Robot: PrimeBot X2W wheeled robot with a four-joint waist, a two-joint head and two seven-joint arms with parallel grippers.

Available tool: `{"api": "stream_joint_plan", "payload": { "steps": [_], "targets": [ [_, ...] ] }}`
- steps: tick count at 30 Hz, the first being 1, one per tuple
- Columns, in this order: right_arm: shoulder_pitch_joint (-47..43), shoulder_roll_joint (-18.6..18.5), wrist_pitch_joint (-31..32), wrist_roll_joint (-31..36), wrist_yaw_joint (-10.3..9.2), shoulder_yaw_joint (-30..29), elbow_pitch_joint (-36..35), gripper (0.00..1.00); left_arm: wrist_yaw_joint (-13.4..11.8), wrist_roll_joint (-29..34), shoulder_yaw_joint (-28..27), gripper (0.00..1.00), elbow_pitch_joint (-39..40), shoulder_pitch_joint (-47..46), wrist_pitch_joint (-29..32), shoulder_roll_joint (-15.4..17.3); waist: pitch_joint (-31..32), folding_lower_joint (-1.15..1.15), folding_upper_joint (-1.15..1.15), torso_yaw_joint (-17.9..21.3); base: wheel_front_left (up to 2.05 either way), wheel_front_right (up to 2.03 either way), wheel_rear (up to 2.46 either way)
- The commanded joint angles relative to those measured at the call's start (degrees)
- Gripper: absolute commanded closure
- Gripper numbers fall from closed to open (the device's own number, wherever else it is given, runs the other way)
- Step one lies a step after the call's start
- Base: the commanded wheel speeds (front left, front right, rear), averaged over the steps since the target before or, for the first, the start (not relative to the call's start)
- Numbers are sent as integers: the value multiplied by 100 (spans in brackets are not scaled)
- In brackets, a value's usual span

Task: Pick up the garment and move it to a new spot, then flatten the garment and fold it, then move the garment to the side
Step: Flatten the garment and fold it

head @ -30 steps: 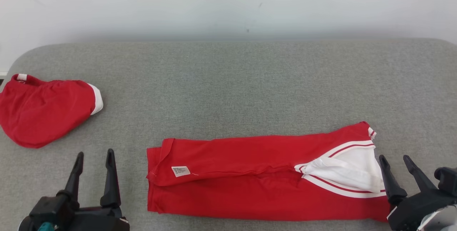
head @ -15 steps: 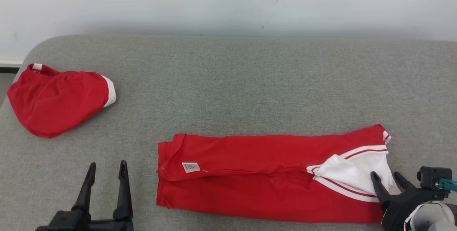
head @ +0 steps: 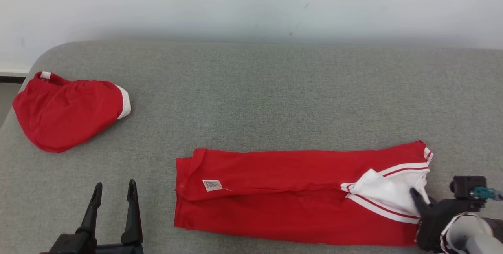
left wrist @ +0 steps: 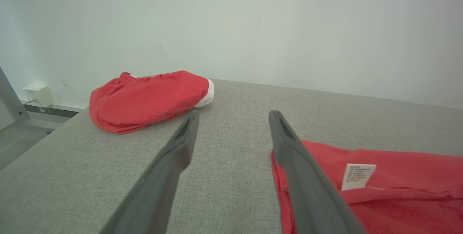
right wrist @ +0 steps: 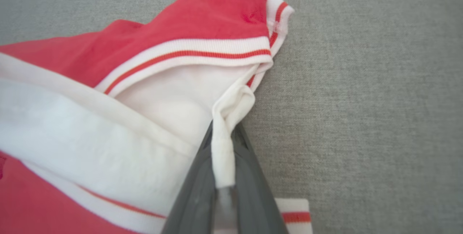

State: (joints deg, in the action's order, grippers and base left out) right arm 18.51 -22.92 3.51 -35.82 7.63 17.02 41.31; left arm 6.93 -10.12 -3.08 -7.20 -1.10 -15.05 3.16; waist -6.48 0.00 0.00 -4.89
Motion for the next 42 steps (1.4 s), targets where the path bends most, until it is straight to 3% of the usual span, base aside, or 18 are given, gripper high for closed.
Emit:
{"api": "stream_joint_plan", "payload": {
  "steps": [1,10,16,27,35,42],
  "targets": [
    [-54,-162,-14,-51,-28,-30,147,100,5,35,-30,0,-20,96,-18,-16,41,0,0,39,0,0,0],
    [-18,-807,-318,-285,-24,-421,445,100,44,42,-47,0,-21,199,-18,-27,175,0,0,191,0,0,0],
    [-83,-931,-311,-246,-22,-452,171,100,37,-57,-27,0,-11,238,-18,-28,218,0,0,353,0,0,0],
    [-390,-498,-199,-161,-22,-216,-1454,100,-54,-133,35,0,-11,311,-18,-28,315,0,0,568,0,0,0],
    [-737,88,187,91,-22,-103,-2767,100,-68,-130,108,0,-5,276,-18,-27,319,0,0,466,0,0,0],
    [-762,722,480,301,-22,223,-3330,100,-56,-177,137,0,-39,233,-18,-28,286,0,0,280,0,0,0]
  ]
}}
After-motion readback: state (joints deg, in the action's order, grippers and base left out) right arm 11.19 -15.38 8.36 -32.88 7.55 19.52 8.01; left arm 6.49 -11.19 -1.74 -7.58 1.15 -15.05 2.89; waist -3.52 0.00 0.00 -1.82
